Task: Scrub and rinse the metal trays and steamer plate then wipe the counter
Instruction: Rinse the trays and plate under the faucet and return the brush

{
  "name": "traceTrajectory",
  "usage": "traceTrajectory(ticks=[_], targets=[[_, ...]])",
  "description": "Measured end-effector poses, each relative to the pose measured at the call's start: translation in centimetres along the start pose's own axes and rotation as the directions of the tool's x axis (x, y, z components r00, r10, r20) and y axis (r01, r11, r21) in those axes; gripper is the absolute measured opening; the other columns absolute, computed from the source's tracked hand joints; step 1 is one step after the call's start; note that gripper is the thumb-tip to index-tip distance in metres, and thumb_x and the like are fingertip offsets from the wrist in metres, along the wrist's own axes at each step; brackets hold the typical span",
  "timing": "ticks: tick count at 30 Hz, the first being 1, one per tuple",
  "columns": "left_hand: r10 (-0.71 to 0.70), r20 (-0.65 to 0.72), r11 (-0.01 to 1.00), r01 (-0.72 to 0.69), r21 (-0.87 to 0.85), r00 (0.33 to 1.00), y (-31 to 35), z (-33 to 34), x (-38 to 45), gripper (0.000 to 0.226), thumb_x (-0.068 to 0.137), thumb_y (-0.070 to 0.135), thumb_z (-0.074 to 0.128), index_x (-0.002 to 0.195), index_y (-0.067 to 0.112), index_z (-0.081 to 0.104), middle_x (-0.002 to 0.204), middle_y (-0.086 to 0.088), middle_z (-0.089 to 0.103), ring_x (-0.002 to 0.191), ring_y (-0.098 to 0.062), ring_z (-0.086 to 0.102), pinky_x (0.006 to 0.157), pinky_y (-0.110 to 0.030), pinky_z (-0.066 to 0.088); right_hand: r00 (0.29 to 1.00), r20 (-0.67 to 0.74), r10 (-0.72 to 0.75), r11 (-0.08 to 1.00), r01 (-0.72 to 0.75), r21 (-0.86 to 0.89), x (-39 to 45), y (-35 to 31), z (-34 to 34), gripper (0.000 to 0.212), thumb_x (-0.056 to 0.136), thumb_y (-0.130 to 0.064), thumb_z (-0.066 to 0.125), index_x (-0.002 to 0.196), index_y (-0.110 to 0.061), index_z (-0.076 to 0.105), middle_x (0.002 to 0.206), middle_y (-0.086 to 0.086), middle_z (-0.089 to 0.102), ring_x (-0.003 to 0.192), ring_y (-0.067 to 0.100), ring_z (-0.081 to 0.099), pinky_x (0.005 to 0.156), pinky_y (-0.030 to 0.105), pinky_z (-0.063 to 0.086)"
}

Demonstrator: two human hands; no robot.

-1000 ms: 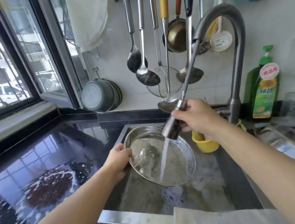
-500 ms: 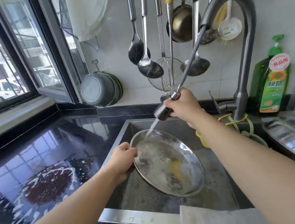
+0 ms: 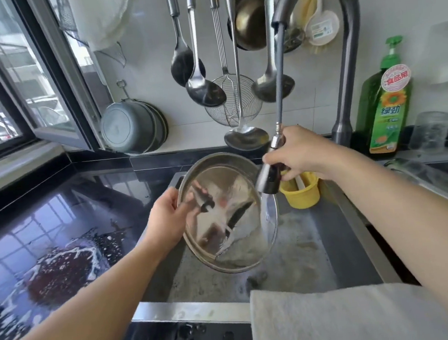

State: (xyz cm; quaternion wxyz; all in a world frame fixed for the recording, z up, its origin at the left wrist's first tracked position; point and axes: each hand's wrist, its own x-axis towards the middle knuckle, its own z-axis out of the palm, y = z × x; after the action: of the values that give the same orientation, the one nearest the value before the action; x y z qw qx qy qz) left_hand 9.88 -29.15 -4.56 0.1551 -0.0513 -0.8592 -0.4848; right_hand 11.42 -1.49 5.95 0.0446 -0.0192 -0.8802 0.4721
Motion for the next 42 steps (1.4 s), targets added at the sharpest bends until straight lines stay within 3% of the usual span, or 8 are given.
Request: traceTrajectory(ticks=[6,13,19,26,30,34,36,42], targets=[[-0.034,-0.046,0.999,0.032,-0.042,0.998,-0.8,0.5,-0.7,0.029,0.093,-0.006,0.053,0.073,0.013,0.042,0.070,-0.002,0.042,0.055,-0.003,0.034,0.055,-0.022,0.034,0.986,0.159,-0.056,0.929,-0.007,0.369,-0.6,-1.7,2.1,0.019,0.092,-0.004,0.070,0.109,-0.005,0.061,0.111,0.020,0.072,0.098,0.030,0.074,0.081,0.048,0.062],[-0.254,0.108,0.908,0.275,-0.317,0.961,-3.5,1.5,-0.5,0.014,0.100,0.006,0.057,0.090,-0.002,0.051,0.082,-0.016,0.059,0.074,-0.028,0.056,0.069,-0.045,0.048,0.996,0.075,-0.039,0.825,-0.010,0.566,2.7,-3.1,5.8,0.028,0.087,-0.002,0.073,0.109,-0.004,0.055,0.113,0.023,0.067,0.096,0.034,0.072,0.076,0.051,0.063],[-0.244,0.125,0.920,0.270,-0.285,0.962,-2.8,1.3,-0.1,0.012,0.084,0.010,0.057,0.089,0.001,0.051,0.082,-0.011,0.051,0.075,-0.025,0.046,0.069,-0.045,0.039,0.981,-0.191,0.010,0.921,0.066,0.385,5.9,-1.0,6.1,0.032,0.076,-0.012,0.078,0.098,-0.025,0.058,0.107,0.004,0.067,0.094,0.023,0.069,0.076,0.045,0.063],[0.017,0.141,0.976,-0.048,0.214,0.990,1.1,0.2,1.9,0.017,0.092,0.014,0.060,0.079,0.011,0.050,0.070,-0.003,0.057,0.066,-0.022,0.052,0.063,-0.038,0.043,0.974,-0.226,-0.029,0.996,0.008,-0.093,4.0,1.6,1.5,0.032,0.083,-0.021,0.074,0.108,-0.016,0.053,0.100,0.005,0.062,0.093,0.028,0.062,0.070,0.036,0.052],[0.430,0.341,0.662,-0.549,0.510,0.836,5.0,0.7,3.0,0.022,0.089,0.005,0.061,0.083,0.015,0.042,0.071,0.001,0.047,0.071,-0.033,0.052,0.063,-0.039,0.033,0.992,-0.121,0.034,0.981,-0.056,-0.185,2.2,1.5,-1.3,0.033,0.084,-0.016,0.073,0.110,-0.016,0.053,0.103,0.010,0.061,0.092,0.031,0.067,0.075,0.048,0.063],[0.621,0.685,0.045,-0.890,0.454,0.381,7.7,0.7,3.8,0.034,0.067,0.003,0.084,0.094,0.012,0.064,0.073,-0.003,0.055,0.064,-0.031,0.061,0.053,-0.037,0.050,0.993,-0.064,0.102,0.965,-0.114,-0.238,0.7,1.3,-4.3,0.035,0.087,-0.010,0.071,0.113,-0.010,0.048,0.102,0.013,0.064,0.079,0.026,0.070,0.058,0.035,0.062],[0.628,0.738,-0.138,-0.898,0.418,0.247,8.3,0.8,4.0,0.028,0.066,0.006,0.086,0.084,0.014,0.066,0.070,-0.002,0.058,0.060,-0.027,0.057,0.054,-0.035,0.049,0.993,-0.016,0.118,0.968,-0.118,-0.223,0.1,0.9,-5.0,0.028,0.088,-0.009,0.071,0.108,-0.005,0.051,0.095,0.015,0.067,0.065,0.023,0.067,0.047,0.027,0.055],[0.676,0.709,-0.248,-0.844,0.475,0.201,5.5,0.9,4.4,0.010,0.082,0.009,0.060,0.076,0.016,0.063,0.070,-0.003,0.056,0.053,-0.026,0.055,0.045,-0.033,0.046,0.975,0.200,0.099,0.992,-0.112,0.056,-1.9,-0.3,-3.8,0.026,0.090,-0.004,0.071,0.111,-0.005,0.055,0.109,0.021,0.070,0.094,0.031,0.074,0.082,0.046,0.063]])
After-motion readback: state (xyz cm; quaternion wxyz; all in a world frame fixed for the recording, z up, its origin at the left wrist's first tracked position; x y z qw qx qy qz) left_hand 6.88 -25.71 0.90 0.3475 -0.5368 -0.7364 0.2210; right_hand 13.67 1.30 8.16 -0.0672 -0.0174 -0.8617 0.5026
